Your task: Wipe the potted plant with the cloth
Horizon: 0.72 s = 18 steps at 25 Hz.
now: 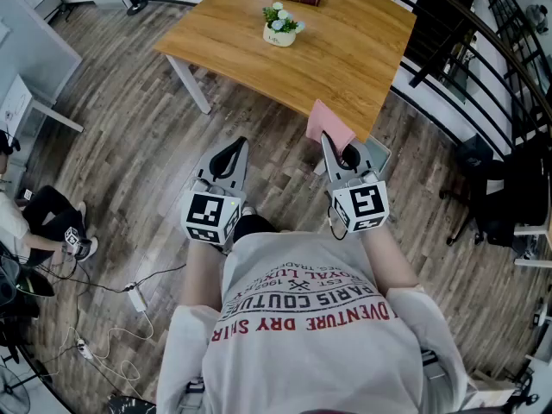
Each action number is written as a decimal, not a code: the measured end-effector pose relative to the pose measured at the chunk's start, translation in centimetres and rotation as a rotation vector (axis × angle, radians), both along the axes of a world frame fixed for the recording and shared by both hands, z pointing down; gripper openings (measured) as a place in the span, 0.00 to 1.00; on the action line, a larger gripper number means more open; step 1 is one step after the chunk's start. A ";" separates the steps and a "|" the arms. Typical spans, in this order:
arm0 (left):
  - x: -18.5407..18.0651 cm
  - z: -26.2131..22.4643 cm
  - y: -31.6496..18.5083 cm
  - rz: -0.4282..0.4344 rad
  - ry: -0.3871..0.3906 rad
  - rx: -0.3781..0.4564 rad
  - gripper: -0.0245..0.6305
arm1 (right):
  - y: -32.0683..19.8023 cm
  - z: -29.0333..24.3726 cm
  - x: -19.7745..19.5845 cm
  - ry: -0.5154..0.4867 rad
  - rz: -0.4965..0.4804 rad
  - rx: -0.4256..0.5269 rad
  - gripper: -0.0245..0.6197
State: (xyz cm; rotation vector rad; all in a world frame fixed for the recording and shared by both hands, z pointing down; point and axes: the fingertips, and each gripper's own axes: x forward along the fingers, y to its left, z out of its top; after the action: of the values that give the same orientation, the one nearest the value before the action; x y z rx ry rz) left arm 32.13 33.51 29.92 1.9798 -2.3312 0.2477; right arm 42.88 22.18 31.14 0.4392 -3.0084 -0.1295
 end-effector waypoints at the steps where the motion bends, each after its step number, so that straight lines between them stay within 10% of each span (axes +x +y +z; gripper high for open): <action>1: 0.0 0.0 -0.1 -0.001 0.002 0.001 0.06 | -0.1 0.0 0.0 -0.002 0.000 -0.001 0.09; 18: -1.8 0.9 -1.3 -0.006 0.013 -0.049 0.06 | -2.9 1.6 -1.8 -0.012 0.036 -0.110 0.09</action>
State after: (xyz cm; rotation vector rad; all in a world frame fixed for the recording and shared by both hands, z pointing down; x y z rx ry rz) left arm 30.35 32.22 30.80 1.9462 -2.3001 0.2880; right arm 41.13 19.25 32.74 0.4850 -2.9980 0.0412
